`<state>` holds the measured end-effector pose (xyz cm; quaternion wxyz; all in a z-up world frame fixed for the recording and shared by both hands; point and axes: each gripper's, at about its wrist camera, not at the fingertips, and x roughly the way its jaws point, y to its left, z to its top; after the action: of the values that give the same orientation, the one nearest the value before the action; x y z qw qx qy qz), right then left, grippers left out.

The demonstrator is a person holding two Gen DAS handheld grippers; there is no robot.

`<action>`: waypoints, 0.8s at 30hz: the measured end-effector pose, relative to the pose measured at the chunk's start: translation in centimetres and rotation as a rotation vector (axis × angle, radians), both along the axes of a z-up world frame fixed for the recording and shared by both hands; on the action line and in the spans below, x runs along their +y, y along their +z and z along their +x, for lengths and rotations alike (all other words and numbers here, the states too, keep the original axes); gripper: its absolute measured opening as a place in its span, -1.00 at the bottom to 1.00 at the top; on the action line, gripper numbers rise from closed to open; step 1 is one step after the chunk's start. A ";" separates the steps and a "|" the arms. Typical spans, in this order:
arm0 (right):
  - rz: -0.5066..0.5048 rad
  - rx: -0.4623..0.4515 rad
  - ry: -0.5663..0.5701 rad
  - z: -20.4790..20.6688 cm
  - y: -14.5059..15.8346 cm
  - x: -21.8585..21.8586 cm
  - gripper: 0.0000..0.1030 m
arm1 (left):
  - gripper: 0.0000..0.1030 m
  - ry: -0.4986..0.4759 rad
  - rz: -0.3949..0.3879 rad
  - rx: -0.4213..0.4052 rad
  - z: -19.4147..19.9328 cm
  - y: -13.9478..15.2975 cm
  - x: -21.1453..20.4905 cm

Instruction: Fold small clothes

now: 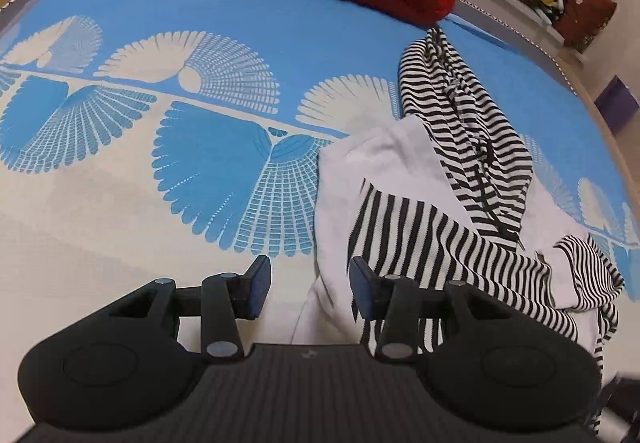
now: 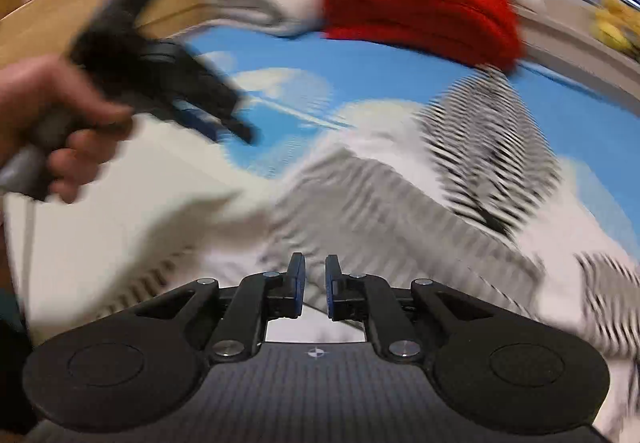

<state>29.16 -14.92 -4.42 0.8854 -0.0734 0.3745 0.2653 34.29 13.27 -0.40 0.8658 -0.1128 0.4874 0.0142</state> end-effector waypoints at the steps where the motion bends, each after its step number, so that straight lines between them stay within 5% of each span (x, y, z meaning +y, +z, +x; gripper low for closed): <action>1: 0.025 -0.021 -0.099 0.4 0.0 -1.7 -0.71 | -0.06 -0.004 0.000 -0.001 0.0 0.0 -0.1; 6: 0.140 -0.031 -0.742 4.4 -1.5 -14.8 -0.17 | -0.06 -0.012 0.002 0.000 0.4 -0.3 -1.1; 9: 0.272 0.110 -1.027 5.6 -4.5 -21.9 -0.08 | -0.06 -0.026 0.018 0.004 0.6 -0.5 -2.0; 12: 0.461 0.252 -1.177 6.3 -7.8 -25.5 -0.07 | -0.06 -0.029 0.030 0.009 0.9 -0.8 -2.5; 16: 0.562 0.245 -1.196 7.7 -8.4 -26.2 -0.18 | -0.06 -0.034 0.038 0.017 1.1 -1.3 -3.1; 17: 0.523 0.227 -1.192 8.0 -7.9 -26.0 -0.70 | -0.06 -0.037 0.041 0.018 1.1 -1.3 -3.2; 18: 0.445 0.211 -1.194 8.4 -7.1 -25.6 -0.99 | -0.06 -0.042 0.043 0.019 1.2 -1.4 -3.3; 21: 0.157 0.061 -1.107 9.4 -2.1 -22.8 -0.98 | -0.06 -0.052 0.046 0.014 1.2 -1.3 -3.5; 24: 0.000 -0.183 -0.746 9.2 4.6 -15.5 -0.98 | -0.06 -0.041 0.044 0.009 1.1 -1.2 -3.2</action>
<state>38.32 -30.37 0.17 0.9508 0.0445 0.2951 -0.0828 35.42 10.07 -1.58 0.8660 -0.0839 0.4929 0.0076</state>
